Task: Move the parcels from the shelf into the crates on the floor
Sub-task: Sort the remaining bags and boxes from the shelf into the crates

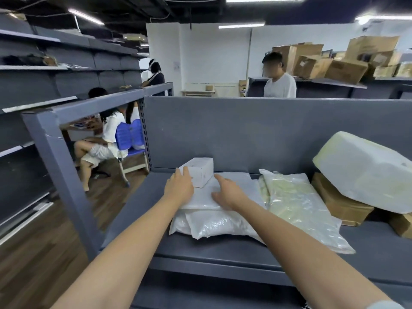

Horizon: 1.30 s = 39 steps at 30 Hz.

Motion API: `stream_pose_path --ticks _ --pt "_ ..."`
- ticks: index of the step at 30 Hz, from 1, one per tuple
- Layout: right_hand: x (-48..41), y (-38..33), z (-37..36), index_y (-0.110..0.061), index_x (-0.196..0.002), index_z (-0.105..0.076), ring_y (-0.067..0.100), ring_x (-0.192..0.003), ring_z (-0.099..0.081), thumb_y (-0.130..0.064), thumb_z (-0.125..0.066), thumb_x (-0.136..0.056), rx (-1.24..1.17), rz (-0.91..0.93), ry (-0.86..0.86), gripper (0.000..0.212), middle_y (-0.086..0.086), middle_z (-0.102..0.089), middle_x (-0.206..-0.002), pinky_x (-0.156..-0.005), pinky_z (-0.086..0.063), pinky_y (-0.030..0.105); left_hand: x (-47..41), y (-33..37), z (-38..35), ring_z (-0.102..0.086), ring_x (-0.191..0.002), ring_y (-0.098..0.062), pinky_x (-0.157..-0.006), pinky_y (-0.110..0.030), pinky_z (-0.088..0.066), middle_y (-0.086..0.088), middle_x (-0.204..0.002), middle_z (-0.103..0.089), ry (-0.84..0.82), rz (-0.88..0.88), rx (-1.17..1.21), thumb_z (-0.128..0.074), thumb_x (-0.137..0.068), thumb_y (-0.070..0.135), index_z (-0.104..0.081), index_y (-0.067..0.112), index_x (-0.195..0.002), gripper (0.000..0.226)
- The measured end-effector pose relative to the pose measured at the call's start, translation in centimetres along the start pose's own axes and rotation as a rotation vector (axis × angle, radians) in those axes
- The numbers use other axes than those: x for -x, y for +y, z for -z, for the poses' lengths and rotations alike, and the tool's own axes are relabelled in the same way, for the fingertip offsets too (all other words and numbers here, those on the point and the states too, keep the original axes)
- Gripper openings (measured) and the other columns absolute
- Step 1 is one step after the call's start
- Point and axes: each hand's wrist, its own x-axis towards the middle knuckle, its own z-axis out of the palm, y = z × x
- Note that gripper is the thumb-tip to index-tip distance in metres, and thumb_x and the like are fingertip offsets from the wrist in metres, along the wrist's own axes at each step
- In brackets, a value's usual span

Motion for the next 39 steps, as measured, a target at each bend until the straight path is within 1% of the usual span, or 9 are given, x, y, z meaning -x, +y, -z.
stream_pose_path --ticks 8,14,19,25,27,29,32,35,39 --pt "-2.4 -1.2 -0.9 -0.012 -0.151 -0.007 0.025 -0.134 -0.035 -0.009 -0.052 -0.089 -0.208 -0.012 -0.033 0.077 0.009 -0.034 -0.149 -0.1 -0.033 0.026 -2.2 -0.6 -0.1 -0.012 -0.144 -0.032 -0.118 -0.048 0.0 -0.018 -0.155 -0.012 -0.082 0.014 0.219 -0.033 -0.09 -0.004 0.014 0.006 -0.148 0.075" --pt "-3.8 -1.3 -1.0 -0.007 -0.148 -0.009 0.027 -0.126 -0.045 -0.004 -0.062 -0.084 -0.522 -0.1 0.081 0.084 0.012 -0.048 -0.133 -0.09 -0.041 0.028 -2.4 0.6 0.0 -0.035 -0.131 -0.028 -0.101 -0.029 -0.033 -0.012 -0.152 -0.015 -0.094 -0.006 0.565 -0.031 -0.094 -0.002 0.004 0.007 -0.15 0.067" --pt "-4.0 -0.2 -0.6 -0.01 -0.147 -0.016 0.024 -0.131 -0.036 -0.02 -0.072 -0.08 -0.617 -0.186 0.131 0.088 0.014 -0.035 -0.139 -0.098 -0.036 0.027 -2.8 1.1 -0.2 -0.058 -0.092 -0.028 -0.079 -0.033 -0.048 -0.012 -0.107 -0.06 -0.06 0.023 0.919 -0.032 -0.089 -0.009 -0.061 0.002 -0.11 0.037" --pt "-2.6 0.5 -0.5 -0.006 -0.122 -0.035 0.028 -0.111 -0.052 -0.038 -0.079 -0.07 -0.425 -0.211 0.26 0.075 0.014 -0.051 -0.121 -0.089 -0.047 0.036 -0.2 2.9 0.3 -0.058 -0.106 -0.026 -0.082 -0.031 -0.05 -0.012 -0.116 -0.06 -0.091 -0.036 1.032 -0.029 -0.086 -0.016 -0.054 -0.002 -0.124 0.047" --pt "-2.0 0.7 -0.4 -0.008 -0.128 -0.032 0.031 -0.112 -0.05 -0.047 -0.078 -0.068 -0.327 -0.222 0.296 0.085 0.014 -0.052 -0.118 -0.088 -0.047 0.039 0.8 3.6 0.2 -0.054 -0.114 -0.023 -0.091 -0.024 -0.047 -0.01 -0.129 -0.054 -0.096 -0.063 0.992 -0.032 -0.087 -0.013 -0.047 0.002 -0.13 0.048" --pt "-1.0 1.0 0.0 -0.015 -0.136 -0.032 0.032 -0.113 -0.049 -0.051 -0.075 -0.07 -0.328 -0.247 0.343 0.087 0.016 -0.044 -0.123 -0.088 -0.044 0.035 2.0 4.2 0.6 -0.048 -0.108 -0.014 -0.076 -0.006 -0.04 -0.001 -0.13 -0.051 -0.107 -0.118 0.894 -0.035 -0.091 -0.006 -0.043 0.01 -0.133 0.046" --pt "0.6 2.3 0.9 -0.017 -0.132 -0.045 0.026 -0.108 -0.05 -0.041 -0.071 -0.077 -0.35 -0.184 0.374 0.065 0.017 -0.044 -0.123 -0.084 -0.036 0.024 3.1 4.4 1.3 -0.05 -0.104 -0.012 -0.065 -0.011 -0.037 0.003 -0.138 -0.051 -0.138 -0.213 0.774 -0.033 -0.09 -0.007 -0.042 0.015 -0.136 0.051" --pt "2.2 3.7 2.7 -0.022 -0.121 -0.054 0.019 -0.107 -0.047 -0.032 -0.071 -0.079 -0.38 -0.059 0.31 0.046 0.012 -0.052 -0.114 -0.089 -0.04 0.024 4.1 4.0 1.9 -0.044 -0.125 -0.022 -0.092 -0.021 -0.037 -0.003 -0.144 -0.043 -0.04 -0.314 0.489 -0.042 -0.092 0.001 -0.032 0.015 -0.144 0.054" --pt "5.0 4.7 5.8 -0.018 -0.111 -0.06 0.017 -0.098 -0.055 -0.021 -0.069 -0.083 -0.447 0.1 0.254 0.03 0.004 -0.061 -0.107 -0.08 -0.048 0.025 5.0 3.5 2.7 0.0 -0.147 -0.024 -0.119 -0.041 -0.007 -0.003 -0.159 -0.008 0.002 -0.36 0.2 -0.064 -0.087 0.03 -0.009 0.023 -0.151 0.085"
